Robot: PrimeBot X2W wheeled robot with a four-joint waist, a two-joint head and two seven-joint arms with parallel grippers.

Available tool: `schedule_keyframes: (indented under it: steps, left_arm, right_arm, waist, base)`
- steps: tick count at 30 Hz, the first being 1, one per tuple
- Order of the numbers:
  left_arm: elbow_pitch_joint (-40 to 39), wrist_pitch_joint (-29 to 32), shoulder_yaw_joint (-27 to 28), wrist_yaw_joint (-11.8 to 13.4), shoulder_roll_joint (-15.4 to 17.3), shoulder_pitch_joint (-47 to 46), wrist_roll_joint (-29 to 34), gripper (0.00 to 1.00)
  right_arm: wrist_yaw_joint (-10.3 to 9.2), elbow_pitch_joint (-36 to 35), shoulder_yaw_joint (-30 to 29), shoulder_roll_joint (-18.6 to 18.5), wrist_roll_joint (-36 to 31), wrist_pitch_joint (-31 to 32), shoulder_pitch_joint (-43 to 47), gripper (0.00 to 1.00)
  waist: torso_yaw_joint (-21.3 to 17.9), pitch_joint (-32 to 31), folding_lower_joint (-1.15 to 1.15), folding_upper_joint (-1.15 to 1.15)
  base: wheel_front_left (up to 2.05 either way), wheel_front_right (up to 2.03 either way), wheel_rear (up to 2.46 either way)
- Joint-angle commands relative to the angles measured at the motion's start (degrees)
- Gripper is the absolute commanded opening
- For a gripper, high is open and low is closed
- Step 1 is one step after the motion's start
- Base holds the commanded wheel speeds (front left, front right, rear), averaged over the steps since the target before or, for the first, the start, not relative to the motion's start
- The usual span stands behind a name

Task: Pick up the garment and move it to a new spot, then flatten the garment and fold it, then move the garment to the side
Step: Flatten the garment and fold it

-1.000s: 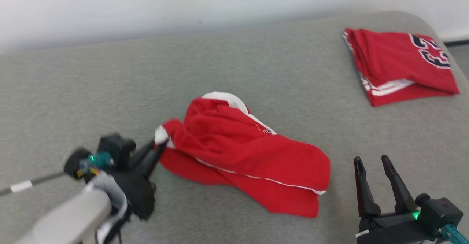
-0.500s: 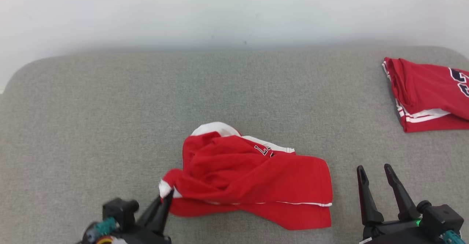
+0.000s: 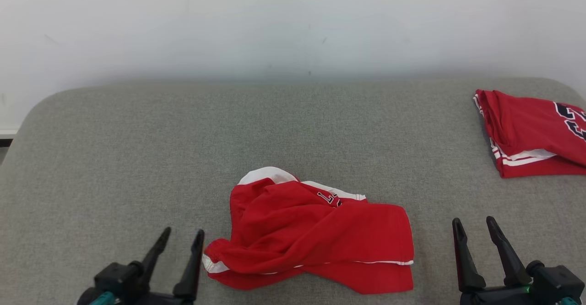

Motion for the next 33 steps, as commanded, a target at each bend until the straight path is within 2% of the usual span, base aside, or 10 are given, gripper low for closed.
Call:
schedule_keyframes:
  steps: [1,5,10,20,26,33]
  left_arm:
    - [-1.6,-0.2,2.5,0.1,0.0,1.6,2.0,1.00]
    - [-5.3,-0.2,8.9,0.5,-0.8,4.2,5.4,1.00]
    - [-8.2,-0.2,13.9,0.0,-2.0,6.7,9.2,1.00]
    - [-11.5,-0.2,22.4,-3.1,-6.5,12.2,17.3,1.00]
    - [-11.0,-0.2,26.2,-5.5,-9.6,14.1,19.8,1.00]
    - [-10.3,-0.2,28.0,-7.0,-12.0,13.9,22.5,1.00]
  right_arm:
    - [-0.16,-0.1,-0.2,-0.3,0.4,-0.3,0.9,1.00]
    - [-0.16,0.0,-0.6,-0.2,0.4,-0.3,1.3,1.00]
    - [-0.16,0.0,-0.8,-0.3,0.5,-0.3,1.6,1.00]
    - [-0.16,0.4,-1.6,-0.2,0.7,-0.3,2.7,1.00]
    - [-0.16,1.3,-1.4,0.1,0.9,-0.3,3.8,1.00]
    - [-0.16,4.1,0.8,-1.3,1.5,-0.3,3.0,1.00]
  waist:
    - [0.3,-0.5,0.01,0.01]
    - [0.6,-1.2,0.01,0.01]
    - [0.6,-1.8,0.01,0.01]
    - [0.1,-2.5,0.01,0.01]
    - [-0.1,-2.7,0.01,0.01]
    - [0.6,-2.7,0.01,0.01]
  base:
    - [0.00,0.00,0.00]
    - [0.00,0.00,0.00]
    - [0.00,0.00,0.00]
    - [0.00,0.00,0.00]
    - [0.00,0.00,0.00]
    - [0.00,0.00,0.00]
